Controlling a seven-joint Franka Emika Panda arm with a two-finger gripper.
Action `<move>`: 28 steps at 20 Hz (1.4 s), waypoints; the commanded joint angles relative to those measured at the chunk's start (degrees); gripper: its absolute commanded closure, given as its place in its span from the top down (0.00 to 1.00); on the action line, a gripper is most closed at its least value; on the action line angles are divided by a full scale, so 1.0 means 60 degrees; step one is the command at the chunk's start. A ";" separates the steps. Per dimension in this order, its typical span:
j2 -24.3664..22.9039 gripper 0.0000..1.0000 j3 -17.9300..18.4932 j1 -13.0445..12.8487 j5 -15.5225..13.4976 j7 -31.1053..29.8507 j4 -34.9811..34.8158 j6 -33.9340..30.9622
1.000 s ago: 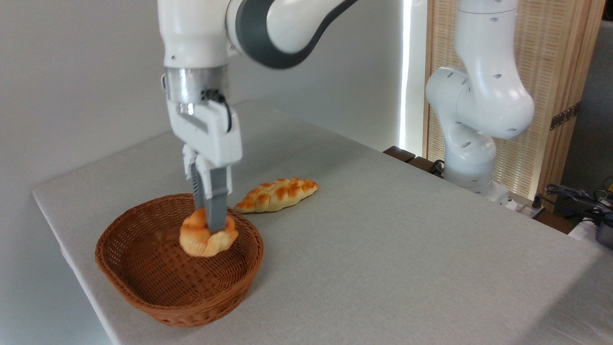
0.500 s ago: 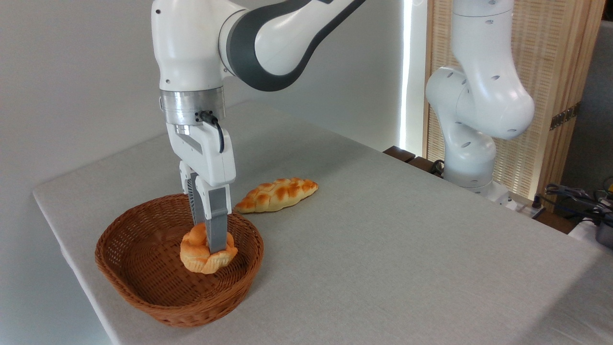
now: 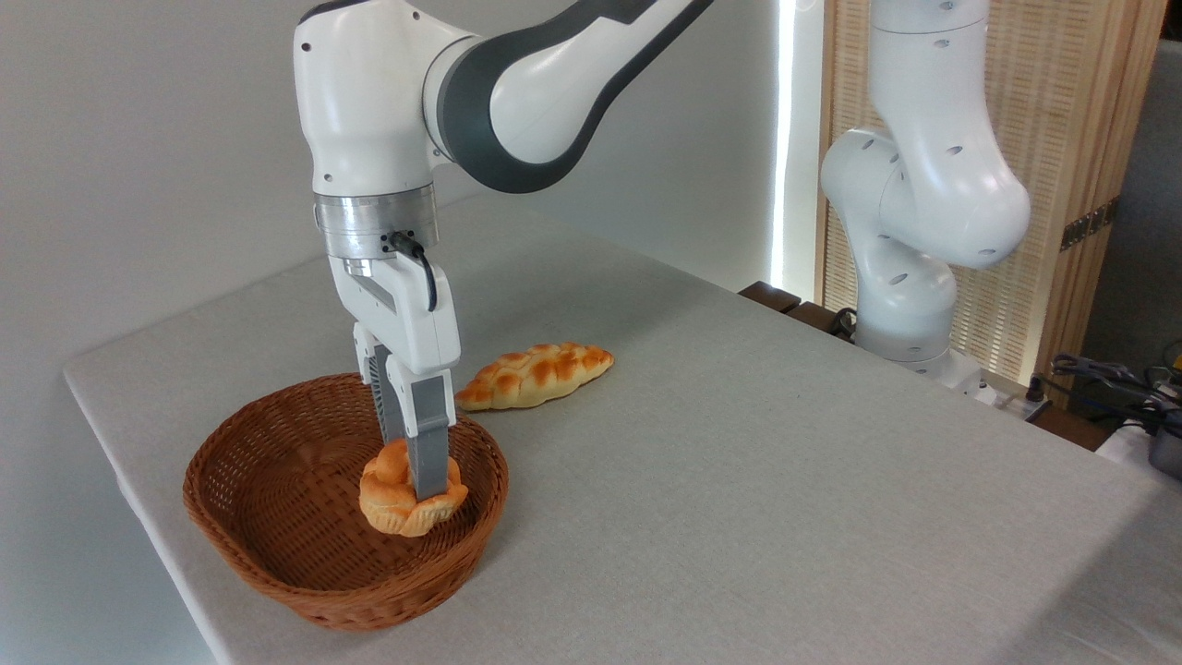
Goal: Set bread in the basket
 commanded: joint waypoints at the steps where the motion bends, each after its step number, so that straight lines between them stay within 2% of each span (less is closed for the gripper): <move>1: -0.0077 1.00 0.0019 -0.0030 0.0129 0.0136 -0.0032 0.0085; 9: -0.0209 1.00 0.0019 -0.0001 -0.0032 -0.0010 0.0071 0.0085; 12: -0.0706 1.00 0.0019 0.0116 -0.0251 -0.0201 0.0085 -0.0047; 14: -0.1014 1.00 0.0004 0.0218 -0.0601 -0.0216 0.0158 -0.0279; 17: -0.1074 1.00 -0.0389 0.0905 -0.1319 -0.0143 0.1077 -0.2018; 18: -0.1030 1.00 -0.0551 0.1095 -0.1423 -0.0142 0.1473 -0.2634; 22: -0.0971 1.00 -0.0684 0.1419 -0.2023 -0.0143 0.2544 -0.4495; 25: -0.0708 1.00 -0.0713 0.1449 -0.2010 -0.0157 0.3116 -0.5391; 28: -0.0546 1.00 -0.0831 0.1464 -0.1937 -0.0186 0.3425 -0.5686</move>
